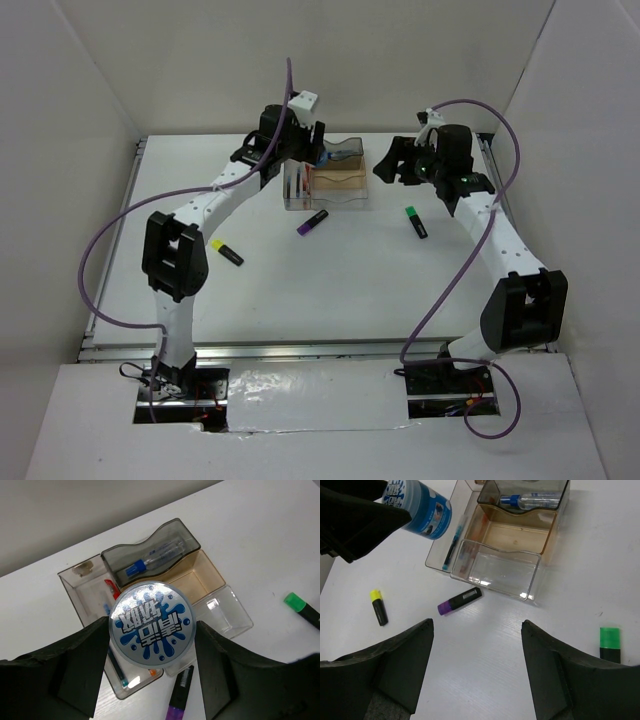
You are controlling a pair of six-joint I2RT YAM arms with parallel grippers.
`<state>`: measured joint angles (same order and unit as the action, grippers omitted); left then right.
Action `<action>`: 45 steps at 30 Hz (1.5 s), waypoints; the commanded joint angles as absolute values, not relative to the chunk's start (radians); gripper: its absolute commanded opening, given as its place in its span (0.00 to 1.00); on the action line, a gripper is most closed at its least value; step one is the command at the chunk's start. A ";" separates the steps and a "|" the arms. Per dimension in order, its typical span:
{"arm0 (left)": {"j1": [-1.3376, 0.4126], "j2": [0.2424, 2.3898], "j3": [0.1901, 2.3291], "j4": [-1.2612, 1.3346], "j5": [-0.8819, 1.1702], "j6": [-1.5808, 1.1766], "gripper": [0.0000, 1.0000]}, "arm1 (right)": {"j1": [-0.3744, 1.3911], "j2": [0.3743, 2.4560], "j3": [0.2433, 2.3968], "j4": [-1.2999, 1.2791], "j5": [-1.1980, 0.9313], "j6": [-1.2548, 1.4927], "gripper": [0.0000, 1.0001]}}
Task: Sort the stationery into containers
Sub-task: Place the stationery into the container
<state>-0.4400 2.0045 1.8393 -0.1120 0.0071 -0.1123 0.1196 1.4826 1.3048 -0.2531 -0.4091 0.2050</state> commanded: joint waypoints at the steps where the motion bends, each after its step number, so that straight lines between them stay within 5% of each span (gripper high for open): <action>1: -0.442 2.069 1.916 -0.009 0.006 -0.135 0.23 | 0.103 1.443 1.307 -0.204 -0.428 0.215 0.77; 38: -0.462 2.364 2.126 0.055 0.005 -0.160 0.16 | 0.049 1.493 1.275 -0.196 -0.472 0.207 0.77; 45: -0.463 2.367 2.095 0.051 -0.034 -0.152 0.21 | 0.049 1.506 1.278 -0.192 -0.471 0.207 0.78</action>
